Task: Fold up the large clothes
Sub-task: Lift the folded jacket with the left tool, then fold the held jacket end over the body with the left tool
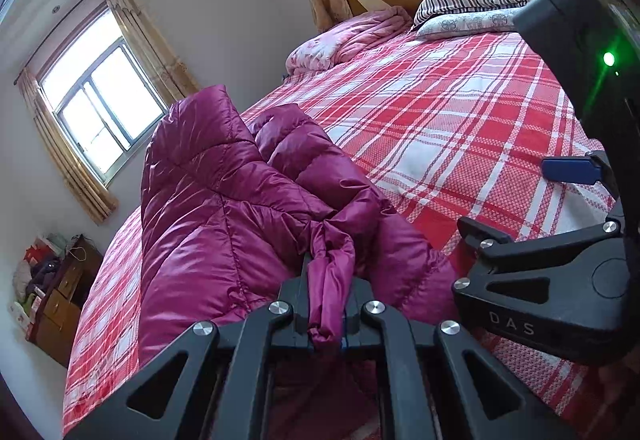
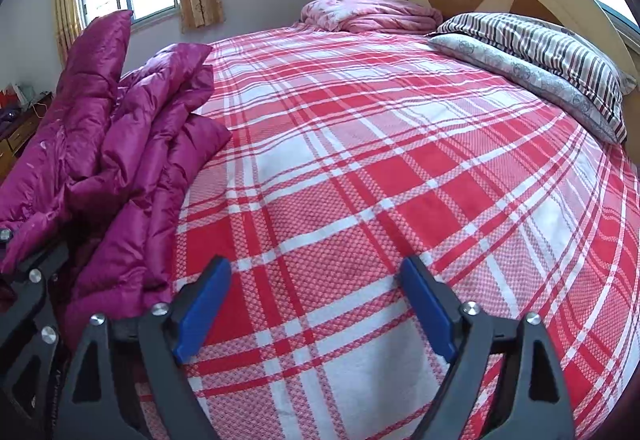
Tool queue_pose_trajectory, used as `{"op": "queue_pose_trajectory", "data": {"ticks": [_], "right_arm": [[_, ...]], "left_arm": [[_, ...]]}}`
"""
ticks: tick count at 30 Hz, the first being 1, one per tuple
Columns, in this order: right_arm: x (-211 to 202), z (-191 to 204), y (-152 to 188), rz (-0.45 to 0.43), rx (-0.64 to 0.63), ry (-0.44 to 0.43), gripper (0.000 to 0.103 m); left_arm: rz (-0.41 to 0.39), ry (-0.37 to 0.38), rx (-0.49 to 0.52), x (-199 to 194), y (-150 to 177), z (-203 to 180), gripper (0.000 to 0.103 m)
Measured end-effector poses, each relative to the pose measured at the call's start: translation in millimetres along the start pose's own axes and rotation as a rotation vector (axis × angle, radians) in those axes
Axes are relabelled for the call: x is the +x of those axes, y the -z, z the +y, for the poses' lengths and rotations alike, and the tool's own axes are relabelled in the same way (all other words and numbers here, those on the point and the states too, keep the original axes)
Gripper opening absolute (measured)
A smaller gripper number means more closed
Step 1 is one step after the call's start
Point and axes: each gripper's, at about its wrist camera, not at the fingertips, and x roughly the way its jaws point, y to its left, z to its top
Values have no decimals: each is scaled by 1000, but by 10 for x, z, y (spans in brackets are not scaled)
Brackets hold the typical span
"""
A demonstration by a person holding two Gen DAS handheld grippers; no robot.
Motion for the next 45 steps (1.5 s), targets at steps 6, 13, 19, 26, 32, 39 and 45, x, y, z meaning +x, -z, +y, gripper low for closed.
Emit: {"op": "queue_pose_trajectory", "data": {"ticks": [6, 13, 19, 26, 32, 39, 45], "right_arm": [[-6, 2, 29, -20, -7, 9, 89], [-123, -256, -35, -61, 149, -89, 89], [-125, -196, -138, -61, 147, -323, 89], [-61, -208, -69, -52, 181, -296, 88], [-205, -141, -250, -92, 153, -414, 88], [-10, 188, -287, 16, -68, -404, 88], [136, 181, -183, 56, -57, -409, 88]], "left_arm": [[-20, -26, 26, -18, 64, -54, 12], [-49, -30, 43, -28, 118, -119, 20], [-45, 12, 14, 4, 118, -57, 24], [-66, 17, -1, -119, 76, -23, 51], [-75, 0, 27, -66, 93, -84, 66], [-71, 20, 38, -32, 131, -70, 68], [-40, 26, 42, -156, 155, -66, 71]]}}
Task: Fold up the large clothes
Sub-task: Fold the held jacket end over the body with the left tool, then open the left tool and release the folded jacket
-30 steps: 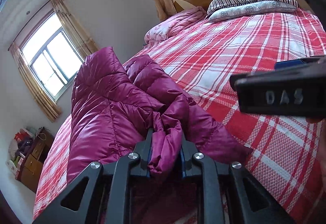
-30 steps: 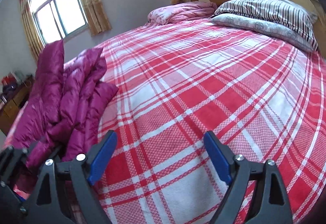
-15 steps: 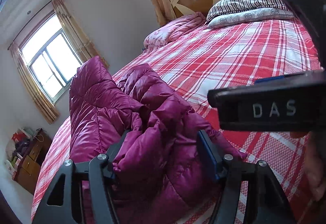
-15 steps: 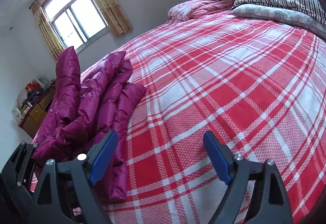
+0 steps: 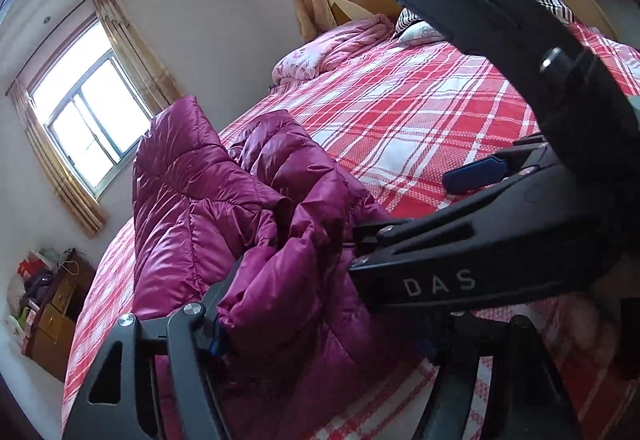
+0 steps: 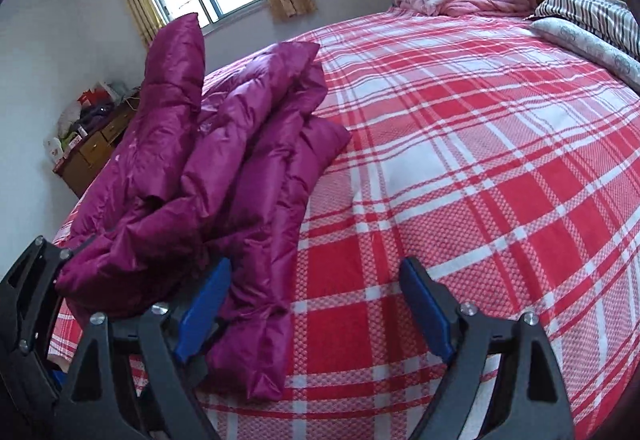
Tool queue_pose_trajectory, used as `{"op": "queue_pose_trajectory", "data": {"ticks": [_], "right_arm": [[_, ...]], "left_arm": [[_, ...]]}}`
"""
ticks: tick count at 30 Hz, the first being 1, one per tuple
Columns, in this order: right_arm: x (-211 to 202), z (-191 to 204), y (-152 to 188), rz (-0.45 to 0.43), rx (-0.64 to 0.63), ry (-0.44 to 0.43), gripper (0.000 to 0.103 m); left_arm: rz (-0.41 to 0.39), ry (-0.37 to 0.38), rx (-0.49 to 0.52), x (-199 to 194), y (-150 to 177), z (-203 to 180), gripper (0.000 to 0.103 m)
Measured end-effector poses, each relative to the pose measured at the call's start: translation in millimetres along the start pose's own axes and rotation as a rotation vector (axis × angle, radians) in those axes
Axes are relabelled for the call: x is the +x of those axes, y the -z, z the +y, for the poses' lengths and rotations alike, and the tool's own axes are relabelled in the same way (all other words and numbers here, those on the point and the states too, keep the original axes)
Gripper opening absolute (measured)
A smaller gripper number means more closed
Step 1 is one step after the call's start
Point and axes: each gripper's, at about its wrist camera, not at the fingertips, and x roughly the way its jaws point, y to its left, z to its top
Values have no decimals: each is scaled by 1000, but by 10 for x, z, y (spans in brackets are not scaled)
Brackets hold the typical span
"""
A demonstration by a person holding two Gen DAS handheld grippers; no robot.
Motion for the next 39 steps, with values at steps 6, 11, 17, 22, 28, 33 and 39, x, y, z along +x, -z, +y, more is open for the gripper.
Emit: {"op": "queue_pose_trajectory", "data": {"ticks": [6, 11, 17, 22, 28, 33, 39], "right_arm": [[-10, -22, 19, -4, 3, 3, 88], [-1, 60, 50, -5, -35, 47, 87], [14, 96, 75, -10, -54, 75, 88], [23, 143, 101, -17, -78, 105, 88], [36, 160, 113, -23, -90, 121, 88], [27, 190, 137, -31, -102, 134, 88], [-25, 179, 138, -49, -88, 131, 87]], "left_arm": [[2, -20, -9, -344, 93, 179, 84], [-21, -70, -59, -555, 224, 516, 85], [12, -120, -250, -459, 394, 1148, 88], [26, -171, -380, -243, 382, 1475, 88], [1, -223, -538, -149, 379, 1881, 88], [63, -267, -533, 261, 308, 2047, 89], [93, -199, -450, 699, 155, 1788, 89]]}}
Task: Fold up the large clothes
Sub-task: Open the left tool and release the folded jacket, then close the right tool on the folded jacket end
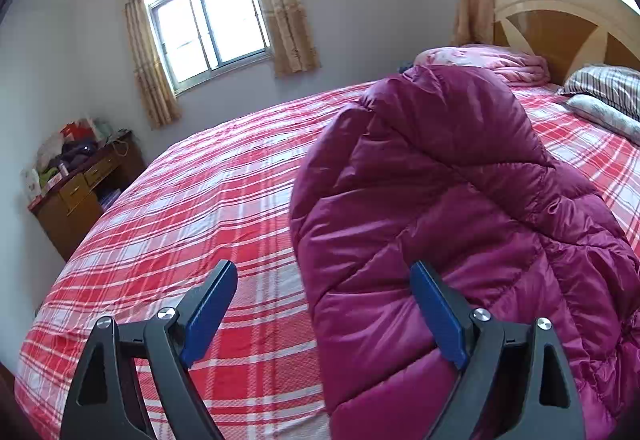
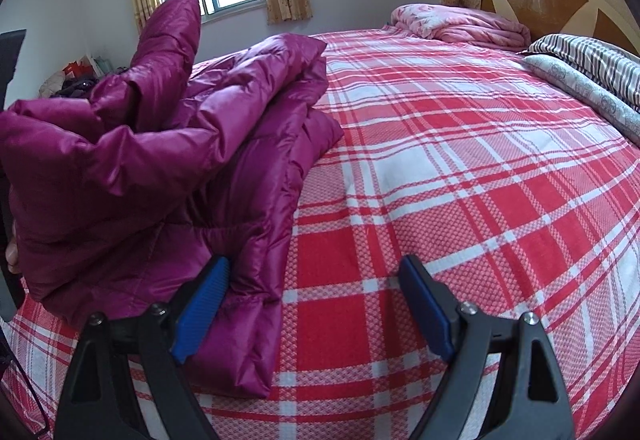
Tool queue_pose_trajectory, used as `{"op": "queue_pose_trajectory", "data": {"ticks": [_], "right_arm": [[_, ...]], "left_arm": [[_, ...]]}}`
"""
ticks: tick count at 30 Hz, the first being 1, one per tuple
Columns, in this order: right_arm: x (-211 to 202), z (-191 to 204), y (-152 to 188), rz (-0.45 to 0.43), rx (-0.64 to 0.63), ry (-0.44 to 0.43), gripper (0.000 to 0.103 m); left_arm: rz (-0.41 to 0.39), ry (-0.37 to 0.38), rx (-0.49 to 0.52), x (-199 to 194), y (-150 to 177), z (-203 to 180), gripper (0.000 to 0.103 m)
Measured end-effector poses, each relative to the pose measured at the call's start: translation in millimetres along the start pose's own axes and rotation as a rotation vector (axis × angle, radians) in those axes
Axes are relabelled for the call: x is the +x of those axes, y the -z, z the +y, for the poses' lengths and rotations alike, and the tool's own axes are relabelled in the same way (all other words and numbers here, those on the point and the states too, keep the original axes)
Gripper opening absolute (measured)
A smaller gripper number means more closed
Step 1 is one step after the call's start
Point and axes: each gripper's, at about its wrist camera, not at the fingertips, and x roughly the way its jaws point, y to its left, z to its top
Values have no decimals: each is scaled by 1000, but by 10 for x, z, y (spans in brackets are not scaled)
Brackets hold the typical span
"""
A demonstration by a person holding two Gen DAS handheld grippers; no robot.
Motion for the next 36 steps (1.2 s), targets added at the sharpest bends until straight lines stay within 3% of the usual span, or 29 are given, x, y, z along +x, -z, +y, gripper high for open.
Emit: {"op": "queue_pose_trajectory", "data": {"ticks": [3, 7, 10, 12, 13, 15, 16, 19, 21, 24, 28, 31, 33, 36], "right_arm": [[-152, -106, -17, -38, 80, -1, 82], [-479, -252, -160, -145, 210, -9, 67], [-646, -192, -374, -208, 217, -42, 65], [-522, -74, -536, -144, 187, -107, 65], [-438, -9, -577, -109, 168, -133, 59], [-239, 169, -574, -12, 108, -154, 38], [-175, 241, -528, 21, 84, -150, 23], [-103, 280, -317, 73, 61, -136, 9], [-63, 210, -146, 104, 62, -115, 2], [-46, 174, -19, 115, 46, -97, 1], [-169, 223, -225, 127, 38, -49, 3], [-456, 297, -538, 10, 59, -1, 17], [-583, 388, -836, -69, 63, -16, 17], [-506, 546, -1253, -106, 56, -67, 17]], "left_arm": [[-19, 50, 9, -14, 19, -154, 89], [-24, 122, 24, 21, 79, -260, 89], [-24, 154, 17, 42, 89, -274, 89], [-28, 170, 17, 37, 81, -265, 89], [-31, 173, 21, 31, 84, -274, 89], [-35, 177, 37, 21, 71, -299, 89], [-38, 179, 42, 2, 55, -298, 89], [-50, 193, 15, -84, -41, -194, 89], [-69, 160, -23, -87, -125, -86, 89], [-50, 94, -55, 81, -222, 6, 89], [17, 86, -43, 353, -306, -77, 89], [-4, 93, -2, 324, -292, -203, 89], [-7, 93, 10, 300, -258, -229, 89], [3, 115, -16, 308, -315, -231, 89]]}}
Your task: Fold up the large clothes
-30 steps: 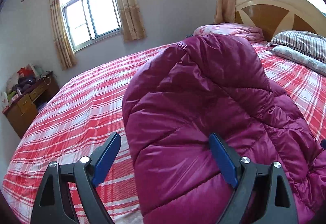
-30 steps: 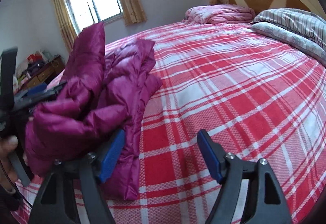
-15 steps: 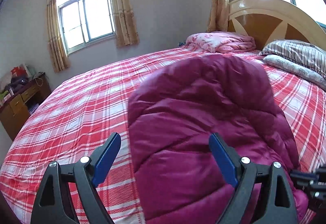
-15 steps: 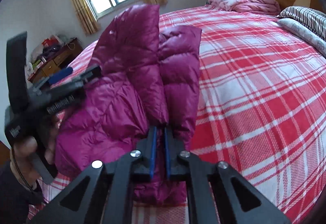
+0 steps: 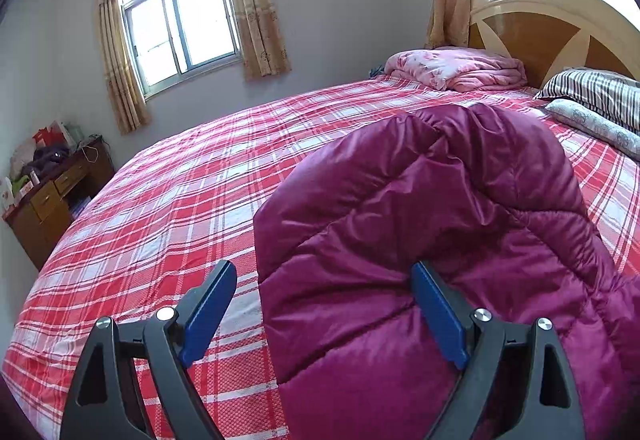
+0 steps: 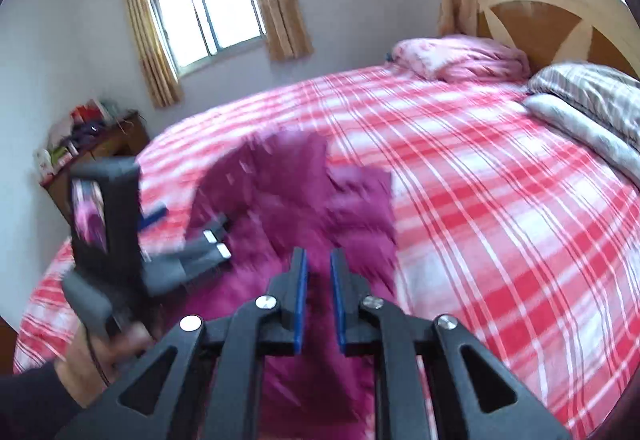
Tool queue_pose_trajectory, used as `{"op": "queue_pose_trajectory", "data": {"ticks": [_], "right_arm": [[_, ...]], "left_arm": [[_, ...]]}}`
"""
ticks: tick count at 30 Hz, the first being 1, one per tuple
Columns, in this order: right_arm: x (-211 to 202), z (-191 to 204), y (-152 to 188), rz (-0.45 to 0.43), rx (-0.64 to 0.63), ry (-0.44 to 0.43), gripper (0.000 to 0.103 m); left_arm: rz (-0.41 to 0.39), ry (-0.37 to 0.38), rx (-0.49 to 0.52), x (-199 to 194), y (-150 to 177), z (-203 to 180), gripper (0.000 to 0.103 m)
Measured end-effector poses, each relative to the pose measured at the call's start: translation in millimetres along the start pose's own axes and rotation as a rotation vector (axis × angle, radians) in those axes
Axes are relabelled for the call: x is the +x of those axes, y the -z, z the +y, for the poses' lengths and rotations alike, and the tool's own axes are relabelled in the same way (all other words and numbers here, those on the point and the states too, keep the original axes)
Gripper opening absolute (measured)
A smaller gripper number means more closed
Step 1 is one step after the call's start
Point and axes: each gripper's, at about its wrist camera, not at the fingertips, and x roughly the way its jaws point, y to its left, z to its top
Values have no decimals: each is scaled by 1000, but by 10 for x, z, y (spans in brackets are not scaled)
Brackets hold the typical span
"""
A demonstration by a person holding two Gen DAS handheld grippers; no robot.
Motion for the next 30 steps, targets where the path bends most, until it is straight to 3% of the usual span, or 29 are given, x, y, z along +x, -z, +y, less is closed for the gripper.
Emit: {"op": "queue_pose_trajectory", "data": {"ticks": [2, 3, 5, 7, 8, 10, 12, 15, 22, 30], "right_arm": [[68, 95, -218, -25, 14, -24, 17], [97, 136, -329, -38, 32, -52, 22], [228, 213, -473, -48, 42, -98, 56], [417, 219, -493, -34, 49, -109, 53], [512, 176, -448, -13, 52, -128, 42], [693, 127, -313, 44, 44, -114, 28], [816, 66, -124, 82, 39, -62, 29], [896, -148, 93, 102, 66, 18, 26], [962, -320, 222, 112, 79, 28, 26], [1091, -401, 320, 131, 118, 6, 26]], "left_arm": [[16, 25, -14, 9, -16, 0, 89], [21, 40, -12, 7, 3, -20, 89], [18, 43, 21, -14, 55, -84, 89], [-9, 36, 34, -67, 69, -81, 89], [-24, 22, 16, -93, 45, -33, 89], [-53, -28, -63, -120, -35, 136, 89], [-34, -89, -138, -46, -154, 297, 89], [28, -99, -167, 149, -275, 335, 89], [116, -248, 52, 540, -184, -208, 90], [148, -237, 46, 711, -51, -218, 93]]}}
